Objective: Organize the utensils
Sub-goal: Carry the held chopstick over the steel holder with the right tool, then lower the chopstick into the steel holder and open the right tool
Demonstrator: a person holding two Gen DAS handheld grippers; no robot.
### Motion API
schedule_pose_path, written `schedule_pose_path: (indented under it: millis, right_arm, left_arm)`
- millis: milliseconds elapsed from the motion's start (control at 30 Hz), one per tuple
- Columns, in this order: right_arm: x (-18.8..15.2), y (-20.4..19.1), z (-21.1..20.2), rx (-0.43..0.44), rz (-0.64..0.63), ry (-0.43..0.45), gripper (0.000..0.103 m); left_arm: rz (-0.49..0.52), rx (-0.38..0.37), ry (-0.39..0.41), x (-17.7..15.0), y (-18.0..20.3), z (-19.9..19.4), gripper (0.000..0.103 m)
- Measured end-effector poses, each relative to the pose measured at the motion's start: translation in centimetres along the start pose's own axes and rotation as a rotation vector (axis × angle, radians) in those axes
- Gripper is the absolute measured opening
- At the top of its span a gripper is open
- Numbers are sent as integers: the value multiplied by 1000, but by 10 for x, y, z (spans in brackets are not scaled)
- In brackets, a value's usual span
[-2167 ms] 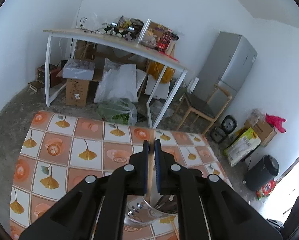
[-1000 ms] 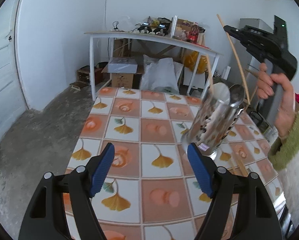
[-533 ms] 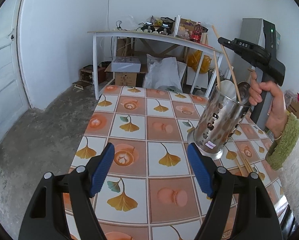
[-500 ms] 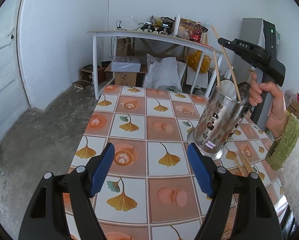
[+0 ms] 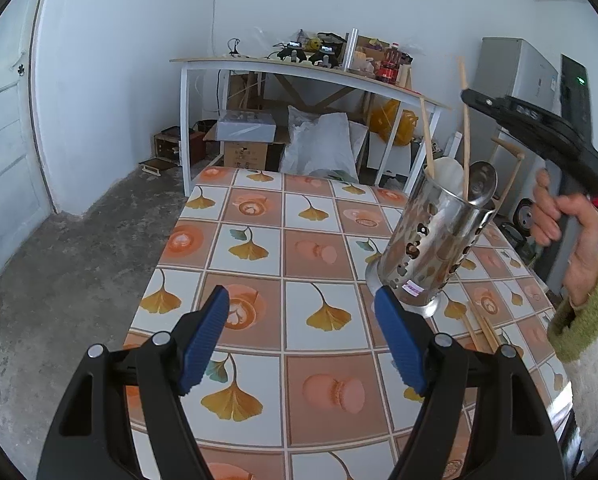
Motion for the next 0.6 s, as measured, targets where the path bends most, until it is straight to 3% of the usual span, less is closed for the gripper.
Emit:
schedule_pose_path:
  millis: [233, 600]
  right_arm:
    - [-21, -17, -7, 16, -73, -86, 5]
    - [-53, -31, 16, -8, -186, -237, 5]
  left_arm:
    - [-3, -13, 1, 0, 2, 0, 73]
    - [-2, -25, -1, -1, 5, -1, 73]
Point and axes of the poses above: each gripper's, at about its wrist camera, not at the fingertips, and z roughly the way its jaws point, y to its right, x to its top, the point moved 2 cm from there along z, roughly the way its jaws point, and after that the axes turned 6 degrees about y, right-handed, at the moved point
